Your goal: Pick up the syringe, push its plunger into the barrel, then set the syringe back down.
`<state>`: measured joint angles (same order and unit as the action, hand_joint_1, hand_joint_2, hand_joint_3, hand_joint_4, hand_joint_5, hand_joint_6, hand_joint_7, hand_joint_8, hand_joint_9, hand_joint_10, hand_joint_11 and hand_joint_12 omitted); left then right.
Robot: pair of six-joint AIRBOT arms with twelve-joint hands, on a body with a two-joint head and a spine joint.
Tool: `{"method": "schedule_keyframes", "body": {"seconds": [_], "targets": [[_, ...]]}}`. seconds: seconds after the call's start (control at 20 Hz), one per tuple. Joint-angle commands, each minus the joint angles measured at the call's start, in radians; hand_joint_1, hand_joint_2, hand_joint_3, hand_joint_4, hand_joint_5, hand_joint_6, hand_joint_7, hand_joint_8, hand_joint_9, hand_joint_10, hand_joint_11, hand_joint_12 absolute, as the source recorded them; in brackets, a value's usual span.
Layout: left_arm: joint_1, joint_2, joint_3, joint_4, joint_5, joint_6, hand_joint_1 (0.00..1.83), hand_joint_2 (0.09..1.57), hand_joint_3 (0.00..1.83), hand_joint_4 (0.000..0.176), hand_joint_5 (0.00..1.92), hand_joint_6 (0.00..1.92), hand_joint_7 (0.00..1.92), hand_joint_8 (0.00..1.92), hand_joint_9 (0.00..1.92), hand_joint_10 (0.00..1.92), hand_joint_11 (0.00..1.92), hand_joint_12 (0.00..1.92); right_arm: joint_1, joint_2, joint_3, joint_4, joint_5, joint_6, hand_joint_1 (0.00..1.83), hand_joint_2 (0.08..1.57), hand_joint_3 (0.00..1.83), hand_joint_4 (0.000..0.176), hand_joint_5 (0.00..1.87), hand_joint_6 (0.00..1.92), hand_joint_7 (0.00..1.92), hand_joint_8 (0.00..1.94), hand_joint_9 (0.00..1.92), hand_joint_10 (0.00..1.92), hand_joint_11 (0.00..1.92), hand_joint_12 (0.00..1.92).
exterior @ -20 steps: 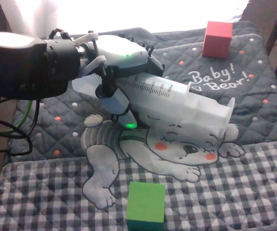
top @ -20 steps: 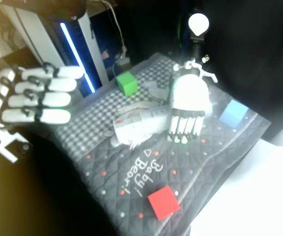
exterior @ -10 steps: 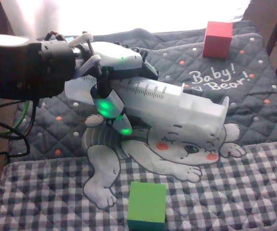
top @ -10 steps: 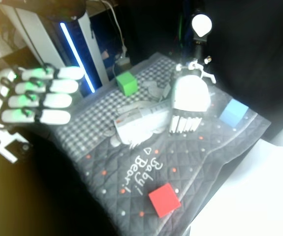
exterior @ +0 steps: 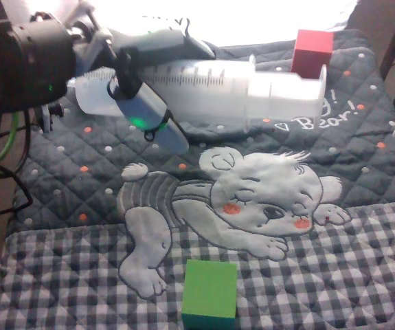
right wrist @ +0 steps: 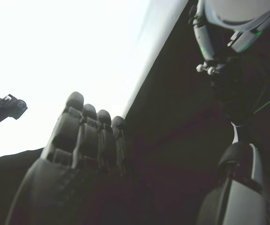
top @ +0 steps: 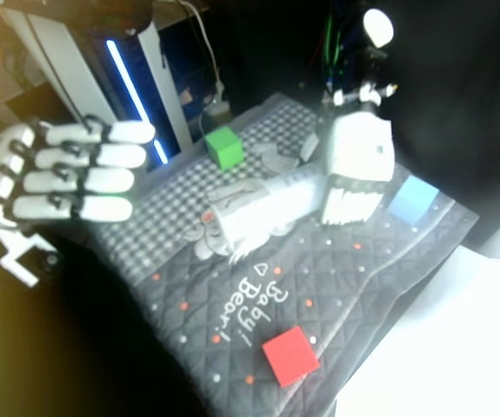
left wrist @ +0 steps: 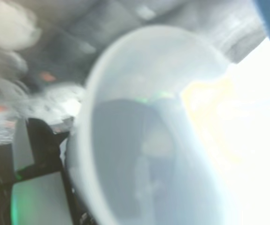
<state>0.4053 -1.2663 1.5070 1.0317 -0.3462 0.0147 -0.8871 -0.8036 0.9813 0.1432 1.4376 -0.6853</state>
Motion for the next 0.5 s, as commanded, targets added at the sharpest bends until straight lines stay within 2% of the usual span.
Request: {"method": "schedule_keyframes", "body": {"seconds": [0.0,0.05,0.1,0.15,0.2,0.3,0.4,0.45], "targets": [[-0.023,0.009,-0.007,-0.069,-0.084,0.017,1.55,1.14,0.0,0.079,1.3,1.92,1.52,1.92,1.6,1.92,1.58,1.92,0.011,0.001,0.003,0.013,0.119,0.006,0.46,0.72,0.01,0.0,0.09,0.0,0.02,0.0,0.0,0.0,0.02,0.0],[-0.031,0.02,-0.015,-0.117,-0.091,0.063,1.53,1.14,0.0,0.05,1.3,1.92,1.55,1.92,1.63,1.92,1.61,1.92,0.011,-0.003,0.003,0.017,0.119,0.007,0.48,0.69,0.0,0.0,0.07,0.0,0.02,0.0,0.0,0.0,0.03,0.01],[-0.035,0.025,-0.017,-0.144,-0.097,0.08,1.52,1.15,0.01,0.033,1.28,1.92,1.55,1.92,1.63,1.92,1.65,1.92,0.011,-0.007,0.004,0.02,0.119,0.008,0.54,0.66,0.0,0.0,0.04,0.0,0.01,0.0,0.0,0.0,0.01,0.0],[-0.042,0.031,-0.019,-0.165,-0.108,0.092,1.52,1.14,0.0,0.025,1.27,1.92,1.55,1.92,1.64,1.92,1.65,1.92,0.011,-0.015,0.006,0.025,0.119,0.011,0.56,0.65,0.0,0.0,0.02,0.0,0.0,0.0,0.0,0.0,0.0,0.0],[-0.046,0.036,-0.02,-0.184,-0.116,0.101,1.52,1.14,0.0,0.025,1.27,1.92,1.55,1.92,1.64,1.92,1.65,1.92,0.011,-0.023,0.009,0.028,0.119,0.017,0.56,0.65,0.0,0.0,0.02,0.0,0.0,0.0,0.0,0.0,0.0,0.0],[-0.045,0.048,-0.028,-0.227,-0.129,0.132,1.55,1.13,0.0,0.007,1.24,1.92,1.53,1.92,1.62,1.92,1.62,1.92,0.011,-0.047,0.023,0.037,0.119,0.042,0.5,0.75,0.03,0.0,0.0,0.0,0.0,0.0,0.0,0.0,0.0,0.0],[-0.045,0.056,-0.033,-0.266,-0.142,0.154,1.56,1.13,0.0,0.0,1.26,1.92,1.53,1.92,1.61,1.92,1.61,1.92,0.007,-0.073,0.038,0.047,0.119,0.07,0.56,0.8,0.01,0.0,0.03,0.01,0.0,0.0,0.0,0.0,0.0,0.0],[-0.048,0.059,-0.032,-0.276,-0.148,0.156,1.57,1.13,0.0,0.0,1.24,1.92,1.52,1.92,1.6,1.92,1.57,1.92,0.003,-0.081,0.04,0.052,0.119,0.077,0.53,0.79,0.0,0.0,0.03,0.01,0.0,0.0,0.0,0.0,0.01,0.01]]}}
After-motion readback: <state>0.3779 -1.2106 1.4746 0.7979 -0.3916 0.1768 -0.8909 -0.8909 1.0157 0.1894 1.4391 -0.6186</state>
